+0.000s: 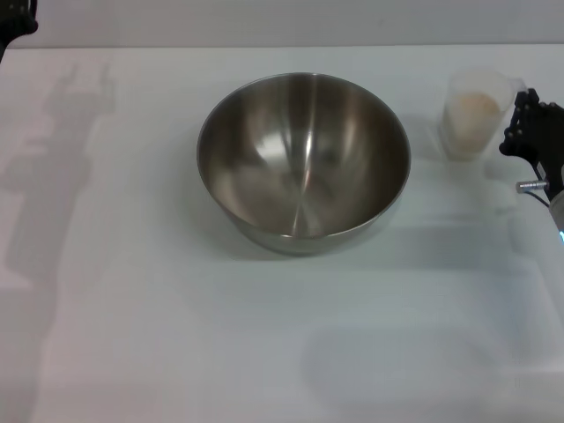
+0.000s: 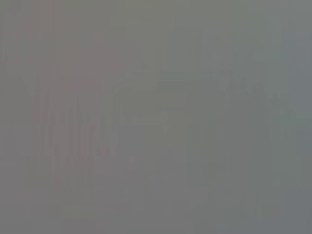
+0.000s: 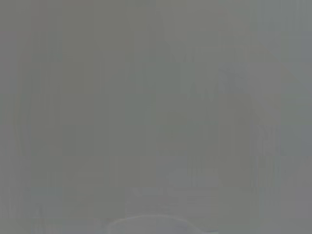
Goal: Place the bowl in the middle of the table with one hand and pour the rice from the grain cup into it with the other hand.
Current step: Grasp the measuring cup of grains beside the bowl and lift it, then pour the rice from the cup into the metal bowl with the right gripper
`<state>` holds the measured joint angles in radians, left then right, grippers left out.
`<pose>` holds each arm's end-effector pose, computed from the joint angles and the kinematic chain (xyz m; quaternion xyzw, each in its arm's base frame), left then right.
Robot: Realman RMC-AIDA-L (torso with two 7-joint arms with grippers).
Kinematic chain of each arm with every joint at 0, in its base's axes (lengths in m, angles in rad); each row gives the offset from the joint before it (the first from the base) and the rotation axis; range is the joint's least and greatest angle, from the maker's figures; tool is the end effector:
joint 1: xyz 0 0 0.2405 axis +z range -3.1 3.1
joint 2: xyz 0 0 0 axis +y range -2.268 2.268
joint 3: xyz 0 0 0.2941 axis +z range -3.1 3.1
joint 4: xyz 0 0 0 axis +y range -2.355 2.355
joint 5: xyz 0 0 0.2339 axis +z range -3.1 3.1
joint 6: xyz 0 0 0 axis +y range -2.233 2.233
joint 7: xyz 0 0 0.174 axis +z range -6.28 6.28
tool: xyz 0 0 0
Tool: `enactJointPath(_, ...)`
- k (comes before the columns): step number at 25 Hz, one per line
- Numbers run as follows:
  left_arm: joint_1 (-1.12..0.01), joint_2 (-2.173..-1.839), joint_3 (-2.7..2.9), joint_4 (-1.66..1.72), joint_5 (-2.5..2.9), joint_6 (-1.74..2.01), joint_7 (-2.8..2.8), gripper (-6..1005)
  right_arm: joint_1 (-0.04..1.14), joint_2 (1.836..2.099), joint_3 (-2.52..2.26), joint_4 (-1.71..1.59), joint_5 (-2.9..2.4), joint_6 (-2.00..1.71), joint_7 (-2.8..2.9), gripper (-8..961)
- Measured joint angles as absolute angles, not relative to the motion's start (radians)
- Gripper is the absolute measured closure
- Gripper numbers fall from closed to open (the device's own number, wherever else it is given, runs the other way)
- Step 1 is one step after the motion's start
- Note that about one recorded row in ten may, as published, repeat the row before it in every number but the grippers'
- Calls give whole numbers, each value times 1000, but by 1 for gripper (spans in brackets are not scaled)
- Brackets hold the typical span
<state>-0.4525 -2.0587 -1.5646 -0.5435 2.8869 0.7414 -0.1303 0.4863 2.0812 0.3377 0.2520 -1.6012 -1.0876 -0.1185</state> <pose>-0.3204 0.4725 0.0095 -0.6650 -0.2324 -0.3062 0.6404 0.3685 0.3903 -0.0753 -0.6901 0.2499 0.2322 0.6382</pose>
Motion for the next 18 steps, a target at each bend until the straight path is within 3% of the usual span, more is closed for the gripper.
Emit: enactJointPath(18, -398, -2061, -1613, -445, 2885, 795, -138, 549, 549, 2078, 331, 189, -1743, -1287, -142, 952)
